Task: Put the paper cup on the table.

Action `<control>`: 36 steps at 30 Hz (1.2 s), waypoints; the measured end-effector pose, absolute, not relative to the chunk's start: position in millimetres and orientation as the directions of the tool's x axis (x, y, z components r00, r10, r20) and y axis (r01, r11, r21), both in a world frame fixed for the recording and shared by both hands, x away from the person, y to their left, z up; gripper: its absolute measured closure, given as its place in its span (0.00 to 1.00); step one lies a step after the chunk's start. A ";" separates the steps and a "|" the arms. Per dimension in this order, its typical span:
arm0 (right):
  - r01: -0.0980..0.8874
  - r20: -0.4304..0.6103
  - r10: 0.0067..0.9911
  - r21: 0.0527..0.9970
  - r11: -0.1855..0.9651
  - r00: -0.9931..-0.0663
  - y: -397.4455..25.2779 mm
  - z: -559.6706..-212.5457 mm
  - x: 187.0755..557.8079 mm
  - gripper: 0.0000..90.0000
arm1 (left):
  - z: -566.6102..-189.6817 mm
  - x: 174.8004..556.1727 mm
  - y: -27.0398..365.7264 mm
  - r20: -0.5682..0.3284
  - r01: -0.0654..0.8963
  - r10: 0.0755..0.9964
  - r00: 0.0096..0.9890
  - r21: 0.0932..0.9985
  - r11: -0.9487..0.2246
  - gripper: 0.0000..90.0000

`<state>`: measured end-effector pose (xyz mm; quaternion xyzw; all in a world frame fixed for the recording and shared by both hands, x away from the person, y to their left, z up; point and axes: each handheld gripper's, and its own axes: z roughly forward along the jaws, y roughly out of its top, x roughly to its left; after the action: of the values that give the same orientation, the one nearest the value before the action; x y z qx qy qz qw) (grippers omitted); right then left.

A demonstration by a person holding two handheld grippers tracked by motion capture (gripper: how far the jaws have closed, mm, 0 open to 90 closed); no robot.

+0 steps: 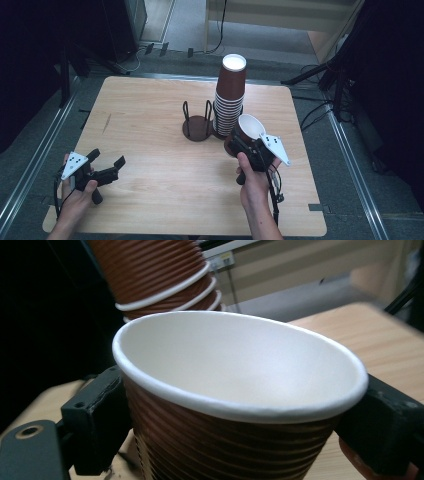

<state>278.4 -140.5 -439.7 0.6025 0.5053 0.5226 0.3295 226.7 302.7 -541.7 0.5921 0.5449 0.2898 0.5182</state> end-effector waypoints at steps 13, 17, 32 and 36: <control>0.141 0.082 0.997 0.987 -0.079 -0.012 -168.4 -466.3 283.4 0.11 | -545.6 226.7 307.2 -0.173 0.321 0.967 0.185 0.941 0.107 0.00; 0.137 0.078 0.996 0.988 -0.072 -0.039 -176.2 -478.0 283.5 0.11 | -546.0 227.4 305.8 -0.151 0.329 0.970 0.189 0.941 0.082 0.00; 0.128 0.048 0.998 0.991 -0.045 -0.026 -199.6 -494.1 289.5 0.11 | -547.9 231.2 298.5 -0.101 0.382 0.977 0.187 0.924 0.023 0.00; 0.135 0.054 0.999 0.990 -0.052 -0.004 -206.3 -498.5 295.7 0.11 | -548.7 230.6 298.1 -0.114 0.391 0.975 0.190 0.920 0.032 0.00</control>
<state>295.7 -206.3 -498.5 0.5437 0.5210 0.4802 0.4498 230.6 298.1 -548.7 0.6191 0.5517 0.3174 0.4599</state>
